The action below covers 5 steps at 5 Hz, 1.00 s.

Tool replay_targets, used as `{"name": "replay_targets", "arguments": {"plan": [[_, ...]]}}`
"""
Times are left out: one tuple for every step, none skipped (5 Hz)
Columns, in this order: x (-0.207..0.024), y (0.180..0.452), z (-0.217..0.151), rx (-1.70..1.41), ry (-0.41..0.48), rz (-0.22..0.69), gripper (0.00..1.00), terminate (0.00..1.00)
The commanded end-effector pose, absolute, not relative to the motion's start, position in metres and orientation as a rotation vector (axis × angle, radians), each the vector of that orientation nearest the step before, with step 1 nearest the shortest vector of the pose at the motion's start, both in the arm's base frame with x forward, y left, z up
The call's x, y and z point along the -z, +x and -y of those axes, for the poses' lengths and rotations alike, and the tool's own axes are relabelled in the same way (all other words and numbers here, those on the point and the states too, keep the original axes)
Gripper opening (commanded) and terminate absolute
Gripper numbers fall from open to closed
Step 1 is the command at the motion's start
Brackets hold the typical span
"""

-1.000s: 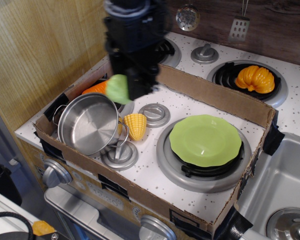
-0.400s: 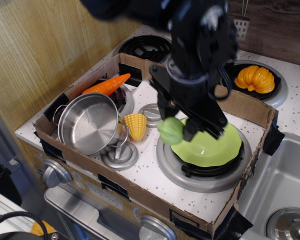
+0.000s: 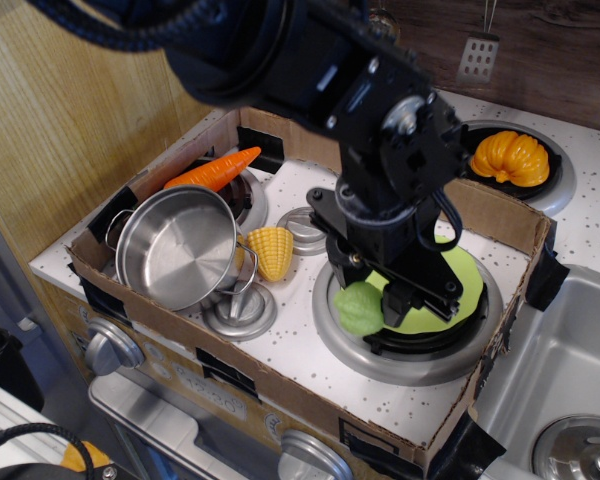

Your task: Take broccoli out of pan

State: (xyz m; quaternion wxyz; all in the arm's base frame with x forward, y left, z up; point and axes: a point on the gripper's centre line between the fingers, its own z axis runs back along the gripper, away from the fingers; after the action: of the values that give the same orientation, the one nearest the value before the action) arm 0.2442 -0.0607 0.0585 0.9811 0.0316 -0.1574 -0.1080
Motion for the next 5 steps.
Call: {"name": "replay_targets", "arguments": {"plan": [[-0.047, 0.249, 0.065, 0.181, -0.009, 0.376, 0.00, 0.00], [-0.045, 0.252, 0.064, 0.190, -0.029, 0.380, 1.00, 0.00], [-0.057, 0.255, 0.059, 0.207, 0.009, 0.371, 1.00, 0.00], [-0.075, 0.259, 0.058, 0.223, 0.066, 0.374, 1.00, 0.00], [-0.099, 0.263, 0.054, 0.239, 0.114, 0.341, 1.00, 0.00]]}}
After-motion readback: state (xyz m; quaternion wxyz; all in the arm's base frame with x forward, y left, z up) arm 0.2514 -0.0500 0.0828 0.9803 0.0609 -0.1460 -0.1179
